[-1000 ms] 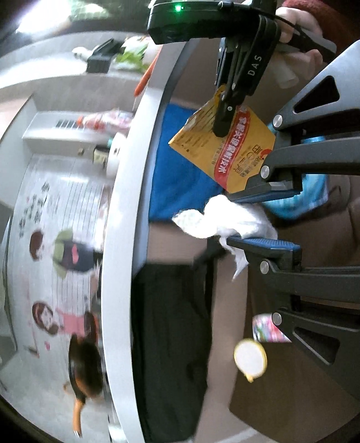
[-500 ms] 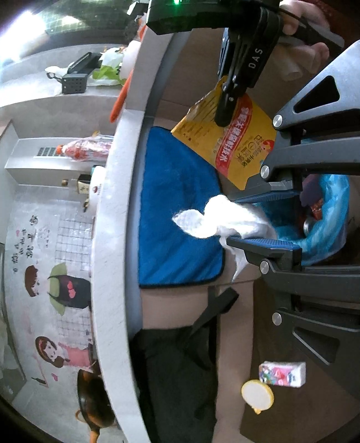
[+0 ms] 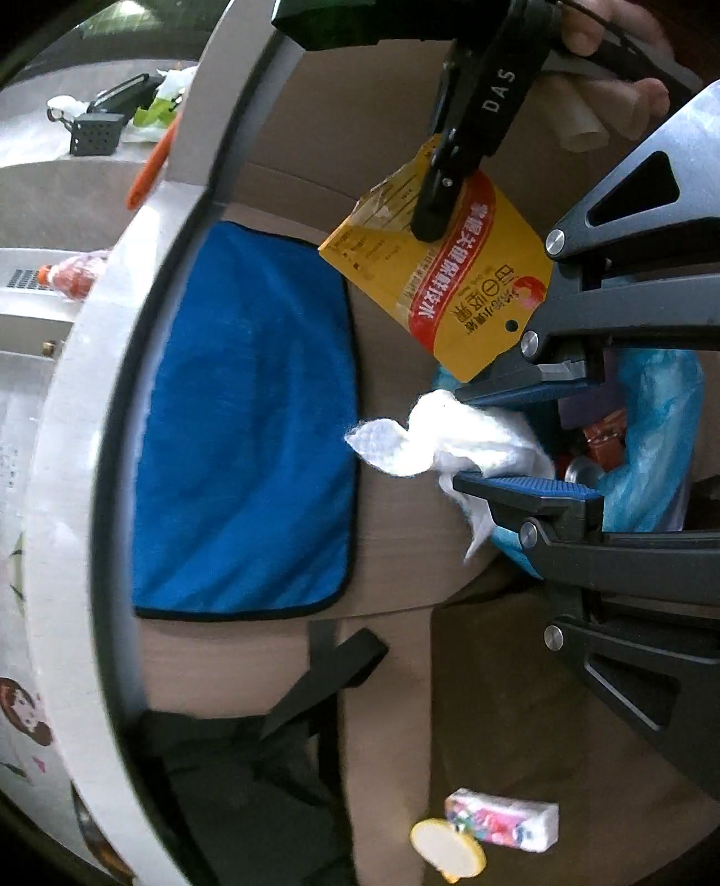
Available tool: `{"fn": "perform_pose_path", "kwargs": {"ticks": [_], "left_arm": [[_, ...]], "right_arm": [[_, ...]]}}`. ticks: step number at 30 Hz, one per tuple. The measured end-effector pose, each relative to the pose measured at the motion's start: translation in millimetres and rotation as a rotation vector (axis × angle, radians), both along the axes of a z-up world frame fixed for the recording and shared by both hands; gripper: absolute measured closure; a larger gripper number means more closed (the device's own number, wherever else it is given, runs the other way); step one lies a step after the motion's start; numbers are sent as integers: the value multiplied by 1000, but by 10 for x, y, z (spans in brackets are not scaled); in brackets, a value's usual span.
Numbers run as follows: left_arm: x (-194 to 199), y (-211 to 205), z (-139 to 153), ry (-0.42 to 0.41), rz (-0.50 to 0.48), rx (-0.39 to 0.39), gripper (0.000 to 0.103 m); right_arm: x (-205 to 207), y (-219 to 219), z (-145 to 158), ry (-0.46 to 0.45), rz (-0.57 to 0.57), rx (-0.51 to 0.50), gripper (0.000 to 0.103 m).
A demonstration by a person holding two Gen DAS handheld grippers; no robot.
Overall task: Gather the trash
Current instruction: 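Open both grippers over the blue bin to drop the tissue and yellow bag, then move both grippers back over the round sponge and pink tissue pack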
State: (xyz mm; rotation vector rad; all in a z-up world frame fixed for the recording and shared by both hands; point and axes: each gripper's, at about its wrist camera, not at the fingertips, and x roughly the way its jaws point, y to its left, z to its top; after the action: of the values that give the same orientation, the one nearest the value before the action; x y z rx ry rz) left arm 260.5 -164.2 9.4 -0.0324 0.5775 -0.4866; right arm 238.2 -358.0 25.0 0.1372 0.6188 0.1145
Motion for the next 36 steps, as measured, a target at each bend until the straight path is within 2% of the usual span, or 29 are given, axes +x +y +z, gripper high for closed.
{"fn": "perform_pose_path", "kwargs": {"ticks": [9, 17, 19, 21, 22, 23, 25, 30, 36], "left_arm": [[225, -50, -294, 78, -16, -13, 79], [367, -32, -450, 129, -15, -35, 79], [396, -14, -458, 144, -32, -68, 74], [459, 19, -475, 182, -65, -112, 48], [478, 47, -470, 191, -67, -128, 46], [482, 71, -458, 187, -61, -134, 46], [478, 141, -410, 174, -42, -136, 46], [403, 406, -270, 137, 31, -114, 46], [179, 1024, -58, 76, 140, -93, 46]], "right_arm": [[172, -12, -301, 69, 0, 17, 100], [279, 28, -407, 95, -3, 14, 99], [300, 35, -430, 101, -3, 15, 98], [298, 34, -448, 99, -7, 19, 94], [289, 23, -457, 100, -12, 20, 85], [279, 13, -462, 99, -20, 25, 66], [254, -8, -447, 91, -36, 43, 44], [171, 26, -326, 77, -41, 44, 44], [36, 259, -111, 44, 3, 34, 44]]}}
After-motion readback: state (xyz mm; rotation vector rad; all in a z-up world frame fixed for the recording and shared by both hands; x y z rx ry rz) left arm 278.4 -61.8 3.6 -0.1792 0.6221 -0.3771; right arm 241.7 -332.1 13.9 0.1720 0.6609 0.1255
